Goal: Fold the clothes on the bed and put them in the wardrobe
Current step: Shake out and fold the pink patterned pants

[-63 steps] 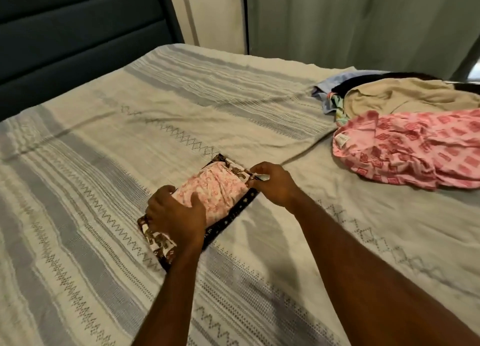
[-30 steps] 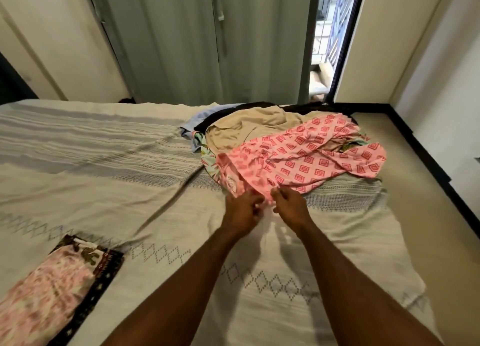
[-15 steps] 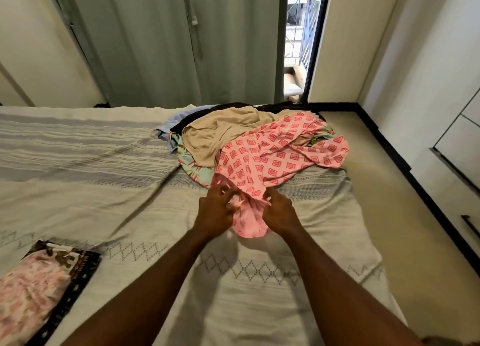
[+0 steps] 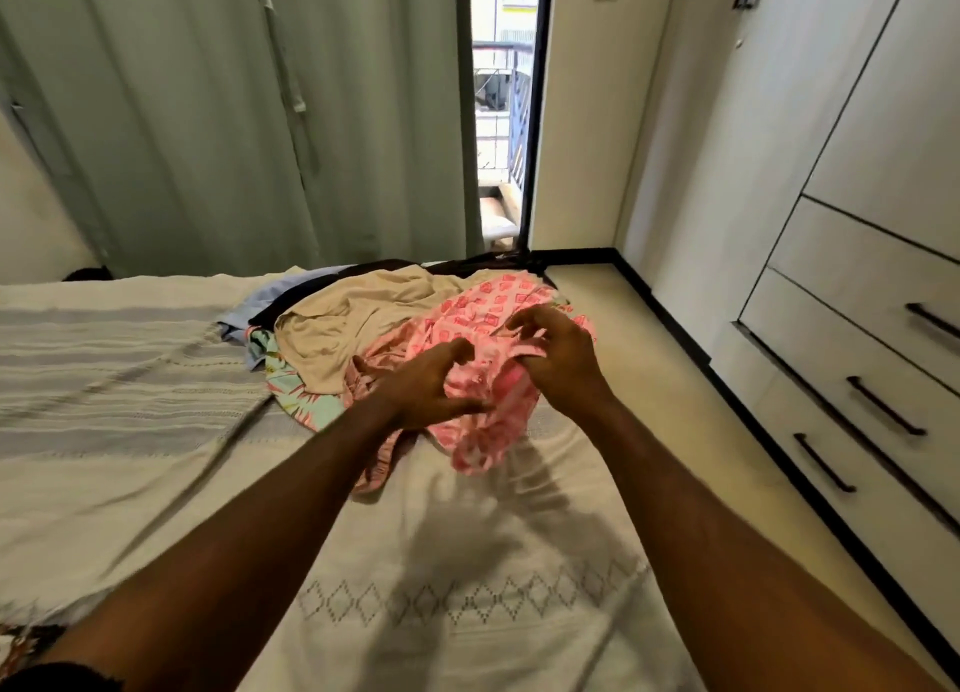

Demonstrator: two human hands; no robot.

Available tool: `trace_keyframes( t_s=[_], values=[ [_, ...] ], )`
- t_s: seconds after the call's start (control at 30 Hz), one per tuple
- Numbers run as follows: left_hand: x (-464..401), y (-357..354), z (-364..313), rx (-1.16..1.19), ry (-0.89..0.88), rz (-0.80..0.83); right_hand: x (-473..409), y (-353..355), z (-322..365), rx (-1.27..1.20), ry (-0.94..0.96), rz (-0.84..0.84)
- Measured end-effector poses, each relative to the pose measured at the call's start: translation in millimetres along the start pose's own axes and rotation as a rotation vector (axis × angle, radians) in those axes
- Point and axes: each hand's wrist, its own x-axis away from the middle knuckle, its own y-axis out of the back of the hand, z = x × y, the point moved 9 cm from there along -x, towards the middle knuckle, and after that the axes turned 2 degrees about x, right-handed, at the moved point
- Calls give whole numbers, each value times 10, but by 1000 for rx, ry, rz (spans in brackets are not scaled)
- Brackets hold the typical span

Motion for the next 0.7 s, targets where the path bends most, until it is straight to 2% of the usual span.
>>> trace_keyframes(
  t_s=[0.13, 0.2, 0.33, 0.43, 0.53, 0.6, 0.7],
  values=[
    [-140, -8, -585, 224, -108, -205, -110, 126, 321, 66, 113, 101],
    [-204, 74, -650, 268, -75, -285, -139, 274, 394, 146, 164, 95],
    [-239, 559, -816, 175, -76, -447, -254, 766, 281, 367, 125, 45],
    [-238, 1127, -1036, 67, -128, -528, -283, 1197, 85, 545, 26, -35],
    [-237, 1652, -968, -53, -88, -541, -292, 1705, -146, 443, -174, -168],
    [-235, 1875, -755, 59, 37, -479, -319, 1854, -174, 319, -256, -135],
    [-254, 1922, -658, 190, 140, -297, -391, 1981, -73, 279, -370, -131]
  ],
)
